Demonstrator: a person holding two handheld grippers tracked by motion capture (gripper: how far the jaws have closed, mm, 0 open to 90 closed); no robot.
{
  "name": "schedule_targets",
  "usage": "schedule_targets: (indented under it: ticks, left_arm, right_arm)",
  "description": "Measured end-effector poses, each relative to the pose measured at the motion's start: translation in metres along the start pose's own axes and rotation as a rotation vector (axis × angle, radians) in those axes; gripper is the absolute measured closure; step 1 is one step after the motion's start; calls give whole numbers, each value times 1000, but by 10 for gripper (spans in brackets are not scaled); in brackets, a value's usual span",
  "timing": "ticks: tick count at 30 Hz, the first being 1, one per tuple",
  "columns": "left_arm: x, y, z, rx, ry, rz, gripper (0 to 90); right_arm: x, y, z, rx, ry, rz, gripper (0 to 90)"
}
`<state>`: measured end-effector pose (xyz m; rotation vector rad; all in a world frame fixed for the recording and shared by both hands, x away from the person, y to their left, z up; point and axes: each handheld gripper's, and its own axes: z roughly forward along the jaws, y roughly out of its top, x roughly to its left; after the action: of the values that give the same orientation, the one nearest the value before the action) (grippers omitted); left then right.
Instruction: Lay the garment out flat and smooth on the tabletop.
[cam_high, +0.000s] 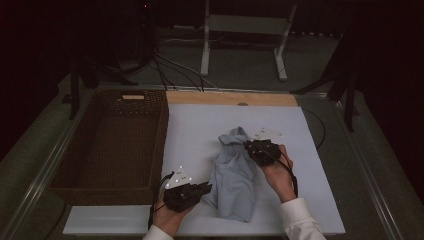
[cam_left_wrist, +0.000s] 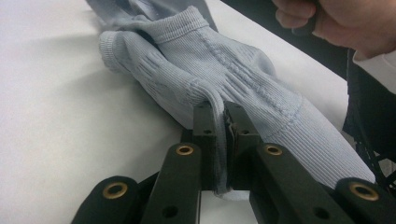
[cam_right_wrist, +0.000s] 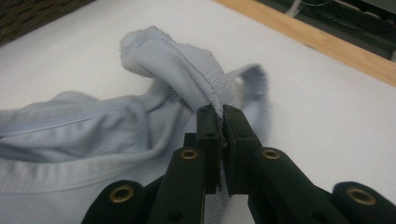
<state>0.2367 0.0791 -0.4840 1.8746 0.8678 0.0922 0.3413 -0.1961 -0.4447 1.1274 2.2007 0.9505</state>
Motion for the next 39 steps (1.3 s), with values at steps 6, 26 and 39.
schedule_targets:
  ticks: [6, 26, 39]
  left_arm:
    - [0, 0, 0, -1, 0, -1, 848]
    - [5, 1, -4, -54, 60, -53, 391]
    - [3, 3, -7, -115, 102, -41, 170]
  right_arm:
    - [-18, -3, -5, -6, -38, 44, 862]
    - [-41, -10, -6, 14, -66, 92, 852]
    - [-33, -14, -6, 32, -57, 57, 596]
